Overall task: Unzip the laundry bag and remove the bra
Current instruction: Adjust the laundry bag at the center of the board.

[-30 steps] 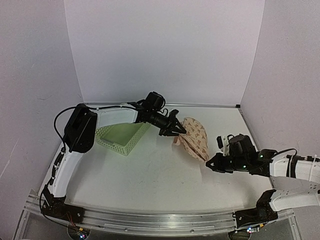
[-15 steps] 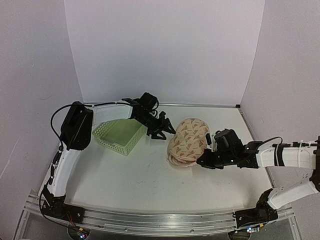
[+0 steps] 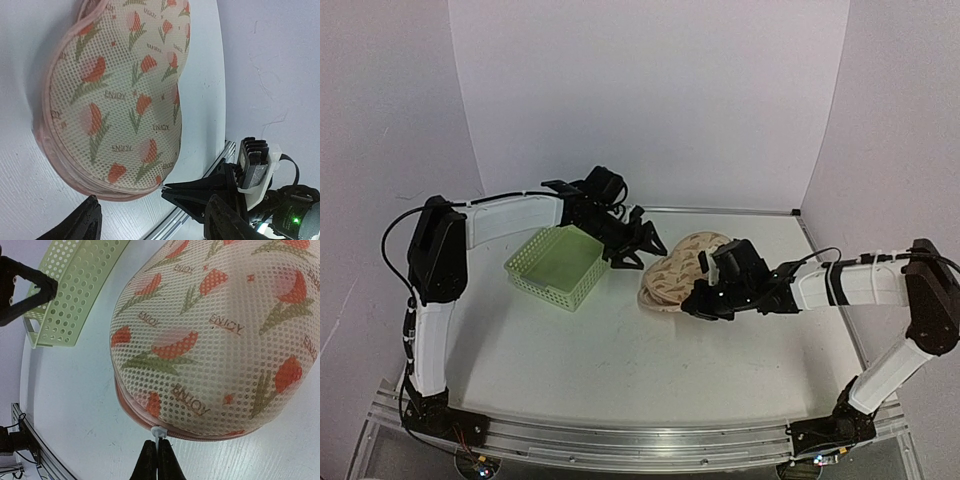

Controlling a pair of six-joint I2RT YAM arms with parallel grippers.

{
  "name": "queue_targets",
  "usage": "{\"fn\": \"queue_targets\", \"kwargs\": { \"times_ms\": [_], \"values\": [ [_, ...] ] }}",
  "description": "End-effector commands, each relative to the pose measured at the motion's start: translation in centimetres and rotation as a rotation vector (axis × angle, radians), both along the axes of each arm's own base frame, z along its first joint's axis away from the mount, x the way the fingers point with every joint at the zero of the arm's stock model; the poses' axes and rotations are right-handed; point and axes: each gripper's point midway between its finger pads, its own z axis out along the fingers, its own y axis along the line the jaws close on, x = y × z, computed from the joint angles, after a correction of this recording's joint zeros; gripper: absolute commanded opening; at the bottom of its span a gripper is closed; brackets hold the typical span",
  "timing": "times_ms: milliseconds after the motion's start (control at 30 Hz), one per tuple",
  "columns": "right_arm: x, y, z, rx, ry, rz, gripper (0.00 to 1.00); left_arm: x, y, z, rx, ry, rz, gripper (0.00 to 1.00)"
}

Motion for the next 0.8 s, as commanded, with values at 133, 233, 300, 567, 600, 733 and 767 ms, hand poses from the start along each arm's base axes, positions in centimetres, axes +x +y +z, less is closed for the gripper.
{"fn": "queue_targets", "kwargs": {
  "times_ms": [133,233,300,567,600,733,767],
  "values": [
    [1.6,3.1,3.0,0.085,-0.060,0.022,0.00,-3.5,-1.1,0.2,-0.097,0.095,-0.017,0.76],
    [1.7,3.0,2.9,0.082,-0.062,0.017,0.00,-4.0,-0.9,-0.3,-0.132,0.143,0.013,0.80],
    [1.8,3.0,2.9,0.080,-0.062,0.014,0.00,-4.3,-0.8,-0.5,-0.158,0.173,0.035,0.81],
    [1.6,3.0,3.0,0.083,-0.064,0.020,0.00,-4.8,-0.7,-1.8,-0.269,0.298,0.127,0.86],
    [1.6,3.0,3.0,0.084,-0.064,0.021,0.00,-4.7,-0.8,-1.8,-0.282,0.303,0.134,0.86],
    [1.3,2.8,3.1,0.088,-0.063,0.021,0.00,-4.2,-1.2,-1.9,-0.291,0.313,0.153,0.89],
    [1.4,2.9,3.4,0.099,-0.071,0.023,0.00,-4.1,-1.3,-2.0,-0.293,0.321,0.153,0.90]
  ]
}}
